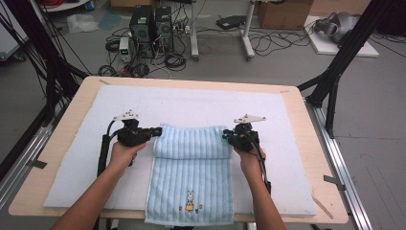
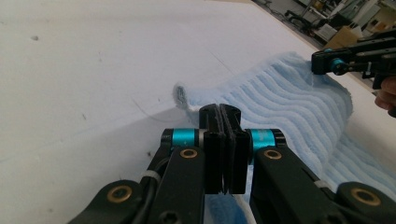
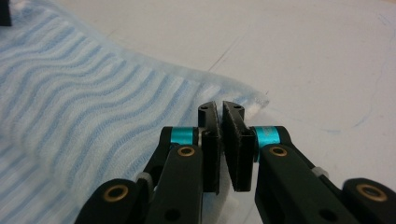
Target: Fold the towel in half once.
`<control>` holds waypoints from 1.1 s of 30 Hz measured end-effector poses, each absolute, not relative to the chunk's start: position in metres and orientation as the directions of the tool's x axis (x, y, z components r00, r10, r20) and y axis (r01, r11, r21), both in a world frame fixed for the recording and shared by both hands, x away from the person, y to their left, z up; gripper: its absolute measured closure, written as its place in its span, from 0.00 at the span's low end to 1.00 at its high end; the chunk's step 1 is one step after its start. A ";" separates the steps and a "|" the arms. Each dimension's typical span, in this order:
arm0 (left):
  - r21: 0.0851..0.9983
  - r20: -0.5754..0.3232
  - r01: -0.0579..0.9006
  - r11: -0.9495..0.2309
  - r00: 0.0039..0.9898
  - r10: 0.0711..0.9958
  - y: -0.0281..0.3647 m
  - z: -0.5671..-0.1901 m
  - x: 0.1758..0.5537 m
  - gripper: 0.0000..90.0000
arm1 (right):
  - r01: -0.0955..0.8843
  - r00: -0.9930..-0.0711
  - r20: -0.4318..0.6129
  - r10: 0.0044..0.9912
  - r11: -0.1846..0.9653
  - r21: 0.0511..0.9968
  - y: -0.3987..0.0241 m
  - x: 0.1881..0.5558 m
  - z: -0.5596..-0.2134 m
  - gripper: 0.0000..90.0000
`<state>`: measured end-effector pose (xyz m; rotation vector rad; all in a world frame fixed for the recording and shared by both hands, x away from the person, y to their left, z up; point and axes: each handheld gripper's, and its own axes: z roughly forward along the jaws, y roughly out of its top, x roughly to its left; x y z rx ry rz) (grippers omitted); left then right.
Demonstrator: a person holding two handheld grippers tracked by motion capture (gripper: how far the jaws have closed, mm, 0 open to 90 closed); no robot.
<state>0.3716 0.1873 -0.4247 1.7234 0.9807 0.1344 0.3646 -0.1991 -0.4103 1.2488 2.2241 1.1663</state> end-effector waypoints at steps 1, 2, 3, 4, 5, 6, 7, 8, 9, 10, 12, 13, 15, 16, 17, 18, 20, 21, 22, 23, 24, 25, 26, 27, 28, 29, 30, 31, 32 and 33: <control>0.837 -0.380 0.545 -0.054 0.649 0.658 0.189 -0.425 0.368 0.97 | 0.543 -0.563 0.095 0.821 0.281 0.791 -0.200 0.361 -0.410 0.95; 0.837 -0.382 0.544 -0.056 0.655 0.652 0.191 -0.426 0.365 0.97 | 0.542 -0.567 0.098 0.818 0.281 0.792 -0.200 0.356 -0.409 0.95; 0.837 -0.383 0.544 -0.058 0.658 0.648 0.192 -0.426 0.361 0.97 | 0.535 -0.575 0.096 0.813 0.284 0.796 -0.202 0.350 -0.409 0.95; 0.840 -0.374 0.538 -0.067 0.665 0.646 0.194 -0.426 0.356 0.97 | 0.530 -0.581 0.101 0.808 0.281 0.800 -0.203 0.345 -0.408 0.95; 0.841 -0.370 0.536 -0.071 0.668 0.646 0.195 -0.426 0.354 0.97 | 0.518 -0.588 0.100 0.803 0.279 0.808 -0.205 0.337 -0.408 0.95; 0.842 -0.368 0.534 -0.075 0.671 0.644 0.196 -0.425 0.350 0.97 | 0.514 -0.592 0.098 0.800 0.281 0.811 -0.206 0.332 -0.407 0.95; 0.844 -0.368 0.531 -0.075 0.675 0.640 0.198 -0.425 0.347 0.97 | 0.508 -0.601 0.100 0.793 0.282 0.814 -0.207 0.327 -0.407 0.95; 0.844 -0.368 0.531 -0.076 0.677 0.638 0.198 -0.425 0.343 0.97 | 0.508 -0.603 0.105 0.791 0.280 0.814 -0.209 0.321 -0.408 0.95; 0.845 -0.366 0.529 -0.083 0.683 0.632 0.199 -0.426 0.340 0.97 | 0.508 -0.606 0.106 0.788 0.282 0.814 -0.211 0.317 -0.409 0.95; 0.842 -0.364 0.531 -0.093 0.688 0.628 0.198 -0.427 0.335 0.97 | 0.514 -0.611 0.113 0.784 0.284 0.809 -0.212 0.313 -0.411 0.95; 0.837 -0.357 0.536 -0.112 0.690 0.630 0.198 -0.430 0.329 0.97 | 0.531 -0.616 0.129 0.777 0.288 0.797 -0.214 0.306 -0.416 0.95; 0.837 -0.352 0.535 -0.119 0.692 0.631 0.198 -0.432 0.326 0.97 | 0.536 -0.620 0.137 0.773 0.289 0.793 -0.215 0.302 -0.419 0.95; 0.829 -0.355 0.544 -0.132 0.693 0.627 0.197 -0.436 0.320 0.97 | 0.546 -0.622 0.146 0.769 0.292 0.785 -0.216 0.298 -0.422 0.95; 0.824 -0.357 0.548 -0.140 0.695 0.624 0.196 -0.438 0.317 0.97 | 0.549 -0.627 0.142 0.766 0.305 0.778 -0.216 0.294 -0.423 0.95; 0.819 -0.349 0.551 -0.161 0.701 0.623 0.196 -0.441 0.312 0.97 | 0.551 -0.629 0.140 0.764 0.311 0.774 -0.216 0.292 -0.423 0.95; 0.819 -0.349 0.551 -0.161 0.701 0.623 0.196 -0.441 0.312 0.97 | 0.551 -0.629 0.140 0.764 0.311 0.774 -0.216 0.292 -0.423 0.95; 0.814 -0.346 0.554 -0.175 0.704 0.620 0.197 -0.444 0.306 0.97 | 0.558 -0.631 0.145 0.762 0.317 0.767 -0.216 0.287 -0.422 0.95; 0.813 -0.350 0.556 -0.173 0.705 0.617 0.197 -0.444 0.303 0.97 | 0.558 -0.631 0.149 0.761 0.312 0.769 -0.216 0.284 -0.422 0.95; 0.813 -0.353 0.556 -0.173 0.707 0.613 0.199 -0.444 0.300 0.97 | 0.552 -0.639 0.148 0.755 0.315 0.772 -0.217 0.278 -0.420 0.95; 0.819 -0.350 0.549 -0.166 0.708 0.614 0.200 -0.442 0.296 0.97 | 0.552 -0.639 0.148 0.755 0.315 0.772 -0.217 0.278 -0.420 0.95; 0.825 -0.345 0.540 -0.164 0.713 0.611 0.201 -0.440 0.293 0.97 | 0.544 -0.646 0.148 0.749 0.315 0.778 -0.218 0.272 -0.417 0.95; 0.829 -0.343 0.535 -0.162 0.716 0.608 0.202 -0.438 0.290 0.97 | 0.544 -0.651 0.147 0.745 0.323 0.775 -0.218 0.269 -0.415 0.95; 0.834 -0.337 0.527 -0.162 0.720 0.606 0.202 -0.438 0.287 0.97 | 0.544 -0.651 0.147 0.745 0.323 0.775 -0.218 0.269 -0.415 0.95; 0.834 -0.333 0.525 -0.168 0.723 0.605 0.202 -0.438 0.285 0.97 | 0.557 -0.657 0.143 0.741 0.348 0.754 -0.217 0.267 -0.416 0.95; 0.830 -0.331 0.527 -0.183 0.729 0.600 0.201 -0.439 0.283 0.97 | 0.557 -0.657 0.143 0.741 0.348 0.754 -0.217 0.267 -0.416 0.95; 0.823 -0.330 0.534 -0.197 0.729 0.599 0.200 -0.442 0.283 0.97 | 0.572 -0.655 0.140 0.743 0.366 0.735 -0.216 0.267 -0.419 0.95; 0.815 -0.330 0.542 -0.204 0.725 0.605 0.198 -0.446 0.283 0.97 | 0.581 -0.650 0.133 0.748 0.377 0.722 -0.214 0.267 -0.423 0.95; 0.808 -0.332 0.550 -0.214 0.723 0.606 0.197 -0.448 0.284 0.97 | 0.592 -0.651 0.134 0.748 0.388 0.707 -0.213 0.268 -0.427 0.94; 0.802 -0.337 0.558 -0.213 0.717 0.610 0.197 -0.450 0.286 0.96 | 0.597 -0.650 0.135 0.748 0.392 0.700 -0.212 0.269 -0.430 0.92; 0.797 -0.346 0.567 -0.208 0.711 0.611 0.197 -0.450 0.287 0.92 | 0.601 -0.649 0.144 0.747 0.387 0.700 -0.211 0.270 -0.431 0.91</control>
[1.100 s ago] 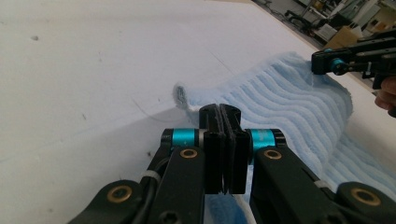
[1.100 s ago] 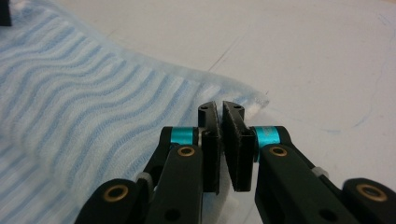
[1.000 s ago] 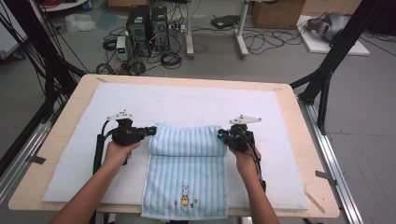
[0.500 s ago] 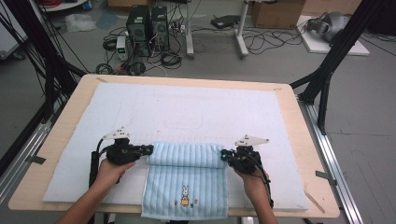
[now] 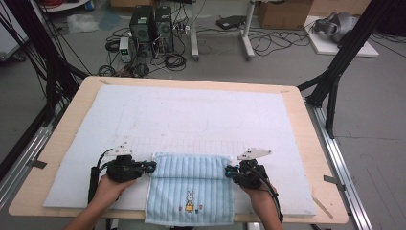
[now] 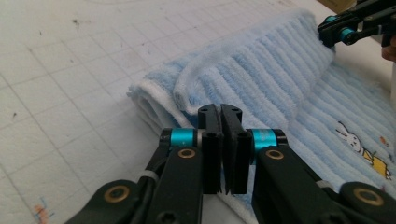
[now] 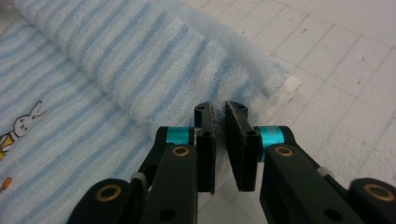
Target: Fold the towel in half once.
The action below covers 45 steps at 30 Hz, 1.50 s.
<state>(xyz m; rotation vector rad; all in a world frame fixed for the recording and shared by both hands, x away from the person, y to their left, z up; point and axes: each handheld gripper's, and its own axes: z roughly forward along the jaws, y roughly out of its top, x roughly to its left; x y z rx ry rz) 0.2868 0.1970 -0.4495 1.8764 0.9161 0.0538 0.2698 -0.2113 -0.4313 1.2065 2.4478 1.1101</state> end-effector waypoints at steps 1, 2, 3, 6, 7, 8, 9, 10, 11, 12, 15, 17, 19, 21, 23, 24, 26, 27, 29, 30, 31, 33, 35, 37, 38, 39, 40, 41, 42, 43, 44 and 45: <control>0.796 -0.353 0.573 -0.196 0.702 0.619 0.198 -0.448 0.288 0.85 | 0.604 -0.648 0.148 0.747 0.385 0.698 -0.211 0.271 -0.431 0.88; 0.796 -0.350 0.575 -0.187 0.690 0.634 0.199 -0.446 0.290 0.75 | 0.602 -0.642 0.145 0.753 0.378 0.704 -0.211 0.270 -0.429 0.84; 0.799 -0.341 0.576 -0.174 0.672 0.657 0.202 -0.445 0.292 0.65 | 0.599 -0.637 0.148 0.756 0.365 0.712 -0.213 0.271 -0.428 0.82; 0.797 -0.378 0.593 -0.110 0.633 0.676 0.212 -0.441 0.303 0.55 | 0.583 -0.588 0.174 0.790 0.265 0.768 -0.224 0.276 -0.420 0.70; 0.795 -0.393 0.599 -0.096 0.628 0.672 0.215 -0.441 0.307 0.55 | 0.583 -0.588 0.174 0.790 0.265 0.768 -0.224 0.276 -0.420 0.70; 0.792 -0.411 0.605 -0.078 0.624 0.665 0.217 -0.440 0.311 0.54 | 0.580 -0.574 0.182 0.798 0.240 0.779 -0.227 0.279 -0.419 0.69; 0.792 -0.415 0.606 -0.075 0.625 0.662 0.217 -0.440 0.314 0.53 | 0.583 -0.556 0.193 0.809 0.213 0.785 -0.231 0.283 -0.420 0.67; 0.786 -0.427 0.614 -0.072 0.624 0.655 0.216 -0.440 0.319 0.53 | 0.589 -0.545 0.203 0.813 0.199 0.783 -0.232 0.287 -0.420 0.66; 0.776 -0.445 0.627 -0.066 0.619 0.647 0.214 -0.441 0.323 0.52 | 0.596 -0.537 0.211 0.817 0.190 0.780 -0.233 0.291 -0.422 0.66; 0.771 -0.453 0.633 -0.061 0.614 0.647 0.212 -0.443 0.327 0.51 | 0.603 -0.532 0.212 0.820 0.191 0.775 -0.232 0.296 -0.424 0.65; 0.742 -0.470 0.665 -0.085 0.606 0.641 0.202 -0.450 0.335 0.50 | 0.639 -0.537 0.226 0.813 0.217 0.738 -0.224 0.309 -0.432 0.61; 0.728 -0.460 0.672 -0.138 0.628 0.628 0.194 -0.454 0.335 0.50 | 0.652 -0.556 0.223 0.801 0.254 0.714 -0.218 0.312 -0.437 0.58; 0.739 -0.425 0.651 -0.175 0.651 0.629 0.188 -0.455 0.333 0.50 | 0.663 -0.573 0.223 0.789 0.285 0.693 -0.213 0.312 -0.441 0.57; 0.741 -0.407 0.639 -0.206 0.671 0.620 0.186 -0.456 0.332 0.62 | 0.659 -0.578 0.220 0.786 0.290 0.694 -0.212 0.312 -0.443 0.59; 0.747 -0.388 0.623 -0.232 0.692 0.610 0.184 -0.455 0.330 0.79 | 0.668 -0.589 0.247 0.769 0.291 0.686 -0.213 0.311 -0.443 0.74; 0.747 -0.385 0.622 -0.233 0.692 0.611 0.184 -0.455 0.330 0.82 | 0.663 -0.598 0.244 0.764 0.299 0.686 -0.212 0.310 -0.443 0.80; 0.750 -0.380 0.619 -0.234 0.692 0.613 0.184 -0.453 0.331 0.86 | 0.636 -0.621 0.203 0.757 0.335 0.696 -0.209 0.308 -0.440 0.86; 0.752 -0.381 0.619 -0.227 0.689 0.617 0.184 -0.452 0.332 0.87 | 0.621 -0.624 0.185 0.759 0.337 0.708 -0.208 0.307 -0.438 0.87; 0.763 -0.383 0.614 -0.202 0.681 0.624 0.185 -0.450 0.334 0.87 | 0.617 -0.619 0.188 0.763 0.323 0.718 -0.209 0.307 -0.437 0.87; 0.768 -0.385 0.611 -0.193 0.681 0.623 0.186 -0.448 0.336 0.87 | 0.610 -0.615 0.187 0.766 0.313 0.728 -0.210 0.308 -0.436 0.87; 0.770 -0.392 0.612 -0.178 0.675 0.626 0.186 -0.447 0.339 0.87 | 0.601 -0.614 0.179 0.769 0.308 0.738 -0.211 0.309 -0.435 0.87; 0.777 -0.383 0.606 -0.170 0.671 0.635 0.186 -0.444 0.347 0.87 | 0.589 -0.612 0.165 0.774 0.306 0.748 -0.211 0.313 -0.432 0.87; 0.778 -0.383 0.606 -0.163 0.664 0.642 0.185 -0.442 0.354 0.87 | 0.583 -0.607 0.154 0.780 0.304 0.754 -0.209 0.320 -0.430 0.87; 0.785 -0.375 0.600 -0.157 0.660 0.651 0.186 -0.438 0.363 0.87 | 0.582 -0.599 0.152 0.786 0.297 0.757 -0.208 0.328 -0.429 0.87; 0.790 -0.369 0.594 -0.154 0.660 0.654 0.185 -0.436 0.367 0.87 | 0.576 -0.598 0.147 0.788 0.294 0.763 -0.208 0.333 -0.429 0.87; 0.793 -0.365 0.591 -0.150 0.657 0.659 0.185 -0.435 0.371 0.87 | 0.577 -0.594 0.145 0.791 0.294 0.762 -0.207 0.337 -0.428 0.87; 0.793 -0.361 0.590 -0.152 0.656 0.663 0.185 -0.433 0.375 0.87 | 0.576 -0.595 0.141 0.792 0.297 0.761 -0.206 0.341 -0.427 0.87; 0.800 -0.359 0.584 -0.139 0.651 0.669 0.185 -0.433 0.378 0.87 | 0.577 -0.591 0.138 0.794 0.297 0.761 -0.205 0.346 -0.426 0.87; 0.801 -0.360 0.584 -0.135 0.648 0.671 0.185 -0.432 0.382 0.87 | 0.574 -0.592 0.131 0.795 0.302 0.761 -0.204 0.350 -0.425 0.87; 0.797 -0.356 0.588 -0.141 0.645 0.677 0.185 -0.432 0.387 0.87 | 0.571 -0.590 0.124 0.798 0.304 0.762 -0.203 0.355 -0.424 0.87; 0.796 -0.355 0.590 -0.140 0.641 0.680 0.185 -0.432 0.391 0.87 | 0.572 -0.588 0.125 0.799 0.300 0.764 -0.203 0.360 -0.424 0.87; 0.797 -0.353 0.589 -0.137 0.638 0.684 0.185 -0.432 0.396 0.87 | 0.568 -0.588 0.120 0.800 0.303 0.765 -0.202 0.365 -0.423 0.87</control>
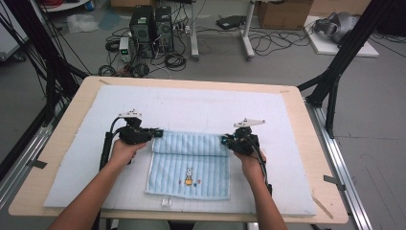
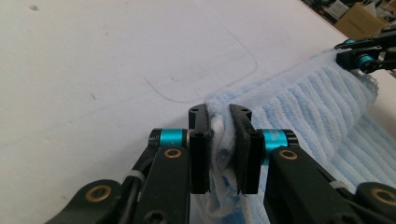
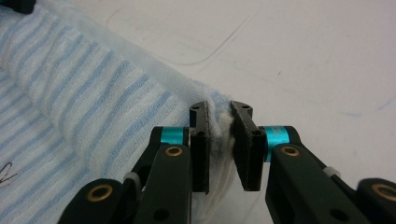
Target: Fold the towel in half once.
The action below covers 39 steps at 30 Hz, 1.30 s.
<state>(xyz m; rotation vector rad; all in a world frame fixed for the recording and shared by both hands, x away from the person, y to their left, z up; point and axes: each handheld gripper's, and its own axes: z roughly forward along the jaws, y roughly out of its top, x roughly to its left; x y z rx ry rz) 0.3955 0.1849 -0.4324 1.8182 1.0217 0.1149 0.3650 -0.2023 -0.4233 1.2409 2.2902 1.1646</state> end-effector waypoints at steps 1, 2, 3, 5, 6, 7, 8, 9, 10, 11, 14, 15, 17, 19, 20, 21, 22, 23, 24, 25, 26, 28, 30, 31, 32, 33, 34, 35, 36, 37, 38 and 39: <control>0.802 -0.353 0.583 -0.125 0.633 0.689 0.185 -0.433 0.399 0.87 | 0.570 -0.584 0.116 0.804 0.304 0.764 -0.201 0.369 -0.423 0.87; 0.800 -0.349 0.585 -0.130 0.632 0.692 0.185 -0.433 0.403 0.87 | 0.567 -0.580 0.108 0.808 0.305 0.766 -0.200 0.374 -0.423 0.87; 0.802 -0.345 0.582 -0.131 0.632 0.694 0.184 -0.433 0.407 0.87 | 0.564 -0.579 0.099 0.809 0.309 0.766 -0.199 0.379 -0.423 0.87; 0.805 -0.347 0.582 -0.118 0.622 0.702 0.183 -0.435 0.414 0.87 | 0.561 -0.576 0.079 0.814 0.323 0.762 -0.198 0.388 -0.423 0.87; 0.805 -0.345 0.582 -0.116 0.619 0.706 0.182 -0.436 0.415 0.87 | 0.562 -0.574 0.073 0.815 0.328 0.759 -0.198 0.394 -0.423 0.87; 0.810 -0.346 0.577 -0.103 0.612 0.711 0.181 -0.437 0.417 0.87 | 0.557 -0.573 0.069 0.817 0.326 0.764 -0.198 0.397 -0.423 0.87; 0.813 -0.353 0.576 -0.086 0.604 0.714 0.181 -0.439 0.419 0.87 | 0.561 -0.570 0.071 0.818 0.325 0.761 -0.198 0.401 -0.423 0.87; 0.816 -0.346 0.571 -0.089 0.607 0.716 0.181 -0.440 0.420 0.87 | 0.565 -0.566 0.071 0.821 0.324 0.758 -0.197 0.406 -0.423 0.87; 0.818 -0.338 0.567 -0.093 0.606 0.720 0.181 -0.441 0.421 0.87 | 0.563 -0.567 0.072 0.821 0.321 0.762 -0.197 0.409 -0.423 0.87; 0.818 -0.336 0.568 -0.096 0.606 0.721 0.181 -0.443 0.422 0.87 | 0.556 -0.566 0.074 0.821 0.314 0.769 -0.198 0.410 -0.423 0.87; 0.823 -0.329 0.559 -0.098 0.610 0.721 0.182 -0.446 0.424 0.87 | 0.572 -0.559 0.083 0.825 0.310 0.760 -0.197 0.416 -0.426 0.87; 0.824 -0.329 0.558 -0.094 0.607 0.723 0.182 -0.447 0.425 0.87 | 0.571 -0.556 0.081 0.827 0.309 0.760 -0.196 0.417 -0.426 0.87; 0.828 -0.327 0.554 -0.086 0.602 0.729 0.182 -0.449 0.426 0.87 | 0.567 -0.551 0.076 0.831 0.306 0.765 -0.194 0.418 -0.427 0.87; 0.815 -0.334 0.571 -0.094 0.597 0.730 0.181 -0.450 0.429 0.87 | 0.567 -0.546 0.077 0.834 0.301 0.767 -0.194 0.420 -0.428 0.87; 0.817 -0.326 0.568 -0.101 0.598 0.732 0.180 -0.449 0.431 0.87 | 0.573 -0.543 0.078 0.836 0.301 0.763 -0.194 0.421 -0.429 0.87; 0.818 -0.323 0.566 -0.102 0.599 0.732 0.180 -0.448 0.432 0.87 | 0.579 -0.537 0.080 0.840 0.298 0.759 -0.194 0.422 -0.431 0.87; 0.820 -0.320 0.563 -0.103 0.601 0.732 0.178 -0.447 0.432 0.87 | 0.580 -0.536 0.076 0.841 0.301 0.757 -0.194 0.422 -0.431 0.87; 0.819 -0.317 0.563 -0.108 0.601 0.733 0.177 -0.447 0.433 0.87 | 0.583 -0.527 0.076 0.846 0.295 0.757 -0.195 0.423 -0.433 0.87; 0.818 -0.315 0.564 -0.113 0.603 0.733 0.177 -0.447 0.434 0.87 | 0.583 -0.527 0.076 0.846 0.295 0.757 -0.195 0.423 -0.433 0.87; 0.818 -0.314 0.565 -0.110 0.598 0.738 0.177 -0.448 0.434 0.86 | 0.585 -0.527 0.080 0.846 0.293 0.756 -0.196 0.424 -0.433 0.86; 0.814 -0.313 0.571 -0.108 0.588 0.746 0.177 -0.448 0.434 0.84 | 0.589 -0.524 0.084 0.847 0.290 0.754 -0.196 0.424 -0.434 0.82; 0.804 -0.324 0.589 -0.076 0.542 0.775 0.181 -0.447 0.435 0.65 | 0.594 -0.504 0.088 0.859 0.270 0.758 -0.198 0.424 -0.434 0.68; 0.815 -0.318 0.576 -0.061 0.533 0.784 0.188 -0.443 0.434 0.58 | 0.605 -0.473 0.140 0.870 0.206 0.769 -0.204 0.423 -0.431 0.57; 0.819 -0.322 0.571 -0.053 0.534 0.782 0.192 -0.440 0.433 0.58 | 0.606 -0.461 0.164 0.872 0.174 0.776 -0.207 0.422 -0.428 0.55; 0.825 -0.329 0.565 -0.038 0.532 0.780 0.195 -0.437 0.432 0.57 | 0.601 -0.454 0.180 0.873 0.151 0.785 -0.210 0.421 -0.426 0.54; 0.831 -0.328 0.555 -0.028 0.531 0.781 0.199 -0.435 0.430 0.57 | 0.600 -0.449 0.193 0.872 0.134 0.789 -0.213 0.419 -0.423 0.54; 0.831 -0.328 0.555 -0.028 0.531 0.781 0.201 -0.435 0.430 0.57 | 0.594 -0.454 0.196 0.869 0.131 0.794 -0.215 0.417 -0.420 0.53; 0.830 -0.334 0.557 -0.024 0.531 0.779 0.202 -0.434 0.430 0.57 | 0.588 -0.456 0.192 0.869 0.132 0.798 -0.216 0.415 -0.418 0.53; 0.824 -0.342 0.566 -0.024 0.531 0.775 0.204 -0.434 0.429 0.57 | 0.583 -0.460 0.192 0.867 0.131 0.802 -0.217 0.414 -0.417 0.53; 0.823 -0.344 0.568 -0.025 0.533 0.773 0.204 -0.435 0.429 0.57 | 0.586 -0.460 0.199 0.865 0.127 0.800 -0.217 0.411 -0.415 0.53; 0.822 -0.342 0.568 -0.032 0.538 0.770 0.204 -0.435 0.427 0.57 | 0.585 -0.463 0.199 0.864 0.129 0.800 -0.217 0.410 -0.415 0.53; 0.823 -0.338 0.567 -0.042 0.547 0.766 0.204 -0.436 0.427 0.57 | 0.584 -0.466 0.196 0.863 0.134 0.800 -0.217 0.408 -0.414 0.53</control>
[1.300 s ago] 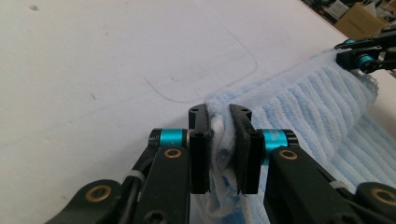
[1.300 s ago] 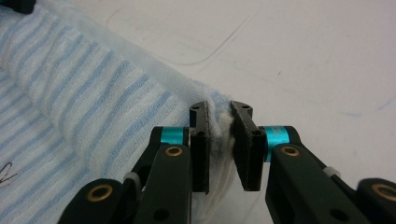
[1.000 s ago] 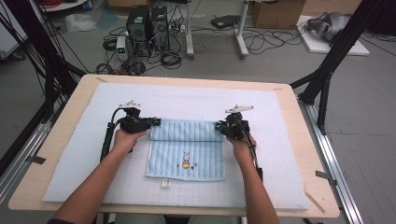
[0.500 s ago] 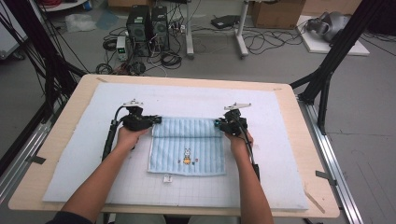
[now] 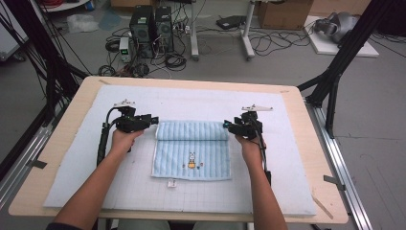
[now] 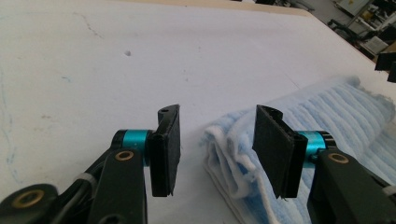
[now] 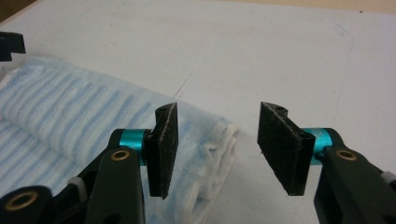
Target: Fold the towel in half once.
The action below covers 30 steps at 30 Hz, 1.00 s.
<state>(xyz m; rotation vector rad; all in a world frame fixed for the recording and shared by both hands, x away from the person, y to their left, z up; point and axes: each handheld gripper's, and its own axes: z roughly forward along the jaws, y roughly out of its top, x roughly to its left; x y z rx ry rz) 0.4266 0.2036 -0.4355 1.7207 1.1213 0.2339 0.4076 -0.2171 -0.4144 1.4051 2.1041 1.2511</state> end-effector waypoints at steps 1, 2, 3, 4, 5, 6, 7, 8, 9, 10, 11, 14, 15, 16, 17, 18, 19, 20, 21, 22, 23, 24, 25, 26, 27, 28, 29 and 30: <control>0.823 -0.330 0.565 -0.054 0.553 0.765 0.202 -0.436 0.425 0.58 | 0.584 -0.470 0.192 0.861 0.140 0.800 -0.217 0.407 -0.414 0.53; 0.827 -0.320 0.559 -0.064 0.561 0.763 0.201 -0.436 0.424 0.59 | 0.583 -0.473 0.191 0.860 0.144 0.800 -0.217 0.405 -0.415 0.52; 0.834 -0.311 0.547 -0.075 0.577 0.755 0.200 -0.435 0.424 0.61 | 0.582 -0.472 0.192 0.860 0.140 0.801 -0.217 0.403 -0.415 0.52; 0.846 -0.296 0.527 -0.081 0.592 0.750 0.199 -0.435 0.424 0.65 | 0.586 -0.475 0.199 0.858 0.139 0.798 -0.217 0.402 -0.415 0.52; 0.858 -0.278 0.506 -0.088 0.602 0.749 0.198 -0.434 0.424 0.67 | 0.587 -0.475 0.201 0.856 0.138 0.798 -0.218 0.401 -0.416 0.52; 0.869 -0.268 0.487 -0.083 0.606 0.749 0.197 -0.434 0.424 0.68 | 0.588 -0.475 0.206 0.856 0.135 0.797 -0.218 0.399 -0.416 0.52; 0.876 -0.266 0.476 -0.074 0.606 0.750 0.197 -0.434 0.425 0.68 | 0.588 -0.475 0.209 0.855 0.131 0.799 -0.219 0.398 -0.417 0.52; 0.876 -0.265 0.477 -0.075 0.604 0.752 0.196 -0.435 0.426 0.68 | 0.587 -0.476 0.211 0.853 0.129 0.799 -0.220 0.397 -0.418 0.52; 0.873 -0.264 0.481 -0.079 0.602 0.753 0.194 -0.436 0.428 0.68 | 0.591 -0.474 0.217 0.853 0.126 0.797 -0.221 0.396 -0.418 0.52; 0.870 -0.258 0.484 -0.090 0.604 0.754 0.192 -0.438 0.429 0.68 | 0.588 -0.477 0.216 0.852 0.126 0.799 -0.221 0.395 -0.419 0.52; 0.865 -0.257 0.491 -0.100 0.606 0.753 0.190 -0.440 0.430 0.69 | 0.590 -0.476 0.222 0.851 0.122 0.798 -0.222 0.394 -0.419 0.52; 0.855 -0.255 0.501 -0.133 0.630 0.734 0.185 -0.444 0.429 0.80 | 0.594 -0.477 0.224 0.850 0.124 0.795 -0.223 0.393 -0.418 0.52; 0.853 -0.250 0.502 -0.145 0.636 0.730 0.183 -0.444 0.428 0.87 | 0.591 -0.476 0.221 0.851 0.124 0.798 -0.224 0.393 -0.418 0.52; 0.852 -0.253 0.503 -0.147 0.641 0.725 0.182 -0.444 0.428 0.90 | 0.589 -0.478 0.222 0.850 0.122 0.799 -0.224 0.392 -0.417 0.52; 0.851 -0.260 0.504 -0.145 0.646 0.717 0.182 -0.443 0.427 0.92 | 0.588 -0.475 0.221 0.852 0.120 0.800 -0.225 0.392 -0.417 0.52; 0.852 -0.270 0.506 -0.138 0.649 0.712 0.182 -0.442 0.426 0.92 | 0.585 -0.474 0.220 0.853 0.118 0.802 -0.226 0.392 -0.417 0.52; 0.853 -0.270 0.504 -0.139 0.653 0.708 0.182 -0.441 0.425 0.93 | 0.587 -0.470 0.222 0.854 0.115 0.801 -0.226 0.392 -0.416 0.52; 0.855 -0.273 0.501 -0.135 0.655 0.704 0.183 -0.439 0.423 0.93 | 0.585 -0.471 0.220 0.854 0.116 0.803 -0.227 0.392 -0.416 0.52; 0.858 -0.282 0.499 -0.125 0.659 0.697 0.183 -0.438 0.421 0.93 | 0.588 -0.466 0.223 0.856 0.112 0.801 -0.227 0.391 -0.416 0.52; 0.861 -0.282 0.494 -0.124 0.665 0.692 0.184 -0.437 0.418 0.93 | 0.587 -0.463 0.222 0.858 0.109 0.802 -0.227 0.391 -0.416 0.52; 0.859 -0.284 0.496 -0.130 0.672 0.684 0.185 -0.435 0.416 0.93 | 0.584 -0.457 0.217 0.863 0.107 0.805 -0.228 0.391 -0.415 0.52; 0.859 -0.287 0.496 -0.129 0.674 0.681 0.185 -0.433 0.414 0.93 | 0.583 -0.448 0.210 0.869 0.105 0.806 -0.228 0.390 -0.414 0.53; 0.865 -0.288 0.488 -0.119 0.677 0.677 0.186 -0.432 0.411 0.93 | 0.580 -0.442 0.203 0.874 0.105 0.808 -0.229 0.390 -0.414 0.54; 0.871 -0.295 0.480 -0.102 0.679 0.672 0.187 -0.430 0.409 0.93 | 0.577 -0.430 0.200 0.881 0.098 0.811 -0.230 0.389 -0.413 0.55; 0.871 -0.303 0.481 -0.100 0.686 0.662 0.188 -0.429 0.406 0.93 | 0.573 -0.424 0.203 0.883 0.088 0.815 -0.231 0.389 -0.412 0.57; 0.871 -0.313 0.482 -0.095 0.693 0.649 0.189 -0.428 0.404 0.93 | 0.569 -0.423 0.203 0.883 0.084 0.818 -0.232 0.390 -0.412 0.59; 0.872 -0.319 0.480 -0.094 0.703 0.635 0.189 -0.428 0.401 0.93 | 0.569 -0.426 0.203 0.882 0.087 0.818 -0.231 0.390 -0.412 0.63; 0.875 -0.321 0.476 -0.093 0.711 0.625 0.190 -0.427 0.397 0.93 | 0.568 -0.436 0.200 0.877 0.096 0.818 -0.230 0.390 -0.412 0.67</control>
